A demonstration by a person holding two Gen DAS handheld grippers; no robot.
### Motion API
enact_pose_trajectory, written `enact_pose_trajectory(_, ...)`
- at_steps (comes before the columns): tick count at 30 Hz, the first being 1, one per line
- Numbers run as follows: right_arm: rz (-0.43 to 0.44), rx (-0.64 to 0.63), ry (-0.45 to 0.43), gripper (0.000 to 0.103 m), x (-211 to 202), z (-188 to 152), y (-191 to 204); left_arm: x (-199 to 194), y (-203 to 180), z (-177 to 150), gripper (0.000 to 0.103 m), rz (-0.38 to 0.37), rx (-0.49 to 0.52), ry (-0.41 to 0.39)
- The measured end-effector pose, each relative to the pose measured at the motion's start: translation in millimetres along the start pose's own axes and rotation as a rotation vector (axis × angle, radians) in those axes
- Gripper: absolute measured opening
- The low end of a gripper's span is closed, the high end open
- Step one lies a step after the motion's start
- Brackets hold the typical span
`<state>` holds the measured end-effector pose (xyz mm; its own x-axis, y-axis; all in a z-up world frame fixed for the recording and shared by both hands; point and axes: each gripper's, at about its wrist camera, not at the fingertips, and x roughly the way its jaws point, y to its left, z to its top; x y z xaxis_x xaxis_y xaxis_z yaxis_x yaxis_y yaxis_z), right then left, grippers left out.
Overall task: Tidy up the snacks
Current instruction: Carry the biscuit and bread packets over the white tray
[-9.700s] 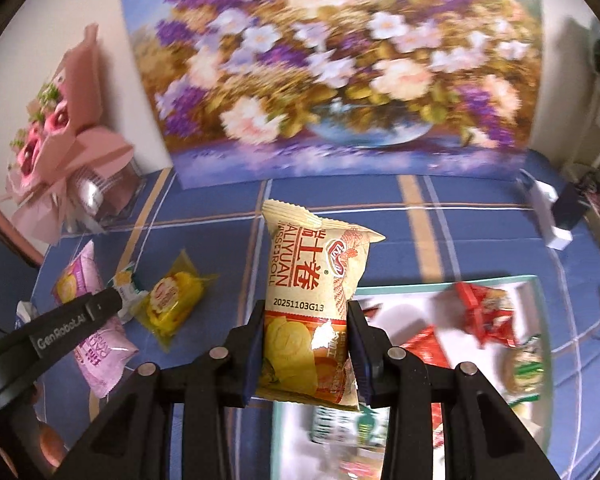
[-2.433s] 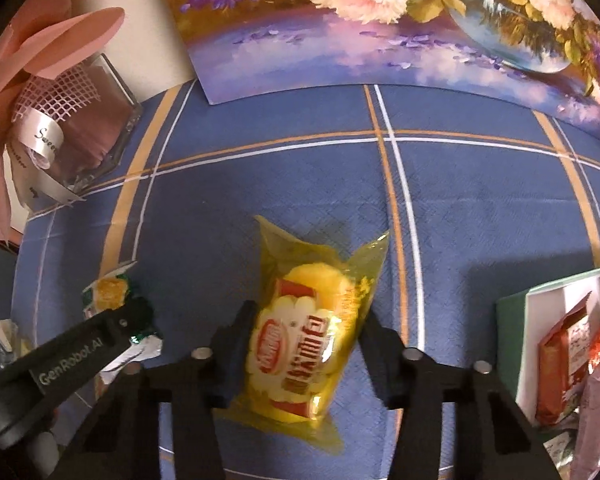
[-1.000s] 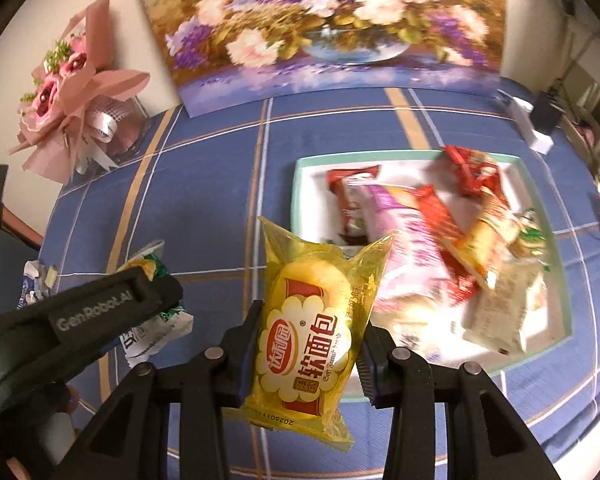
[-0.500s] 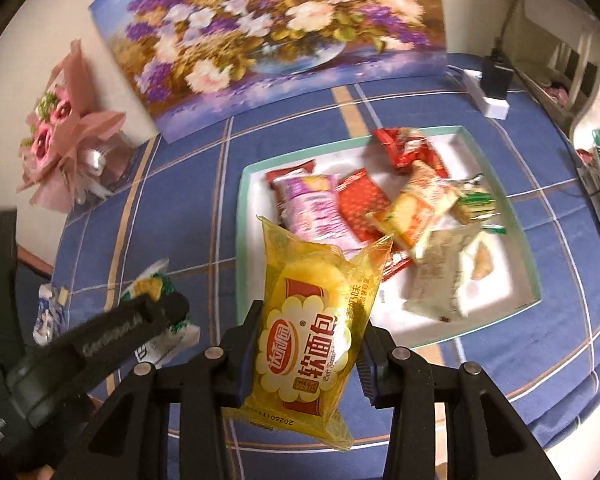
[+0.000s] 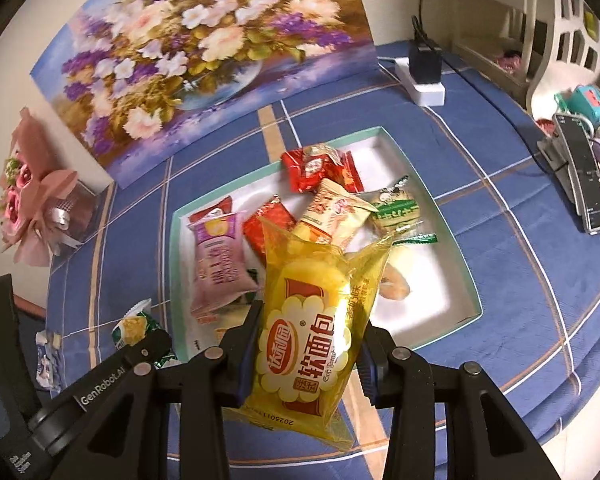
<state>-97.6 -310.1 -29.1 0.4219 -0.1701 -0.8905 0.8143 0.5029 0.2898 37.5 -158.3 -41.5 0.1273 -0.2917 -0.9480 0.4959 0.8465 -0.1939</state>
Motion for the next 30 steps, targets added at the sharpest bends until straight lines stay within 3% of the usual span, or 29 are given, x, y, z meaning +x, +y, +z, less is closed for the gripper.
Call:
enact_pose_trajectory(10, 0.006, -0.046, 0.026, 0.043, 31.0, 2.1, 9.3, 27.9, 7.7, 12.4, 0.051, -0.030, -0.018, 0.009)
enact_pose_trajectory(17, -0.011, -0.052, 0.047, 0.043, 48.4, 4.0, 6.1, 31.5, -4.6, 15.3, 0.051, -0.031, 0.040, -0.013)
enact_pose_trajectory(30, -0.025, -0.031, 0.053, 0.044, 54.7, 6.7, 0.1, 46.3, -25.8, 8.5, 0.051, -0.028, 0.135, 0.028)
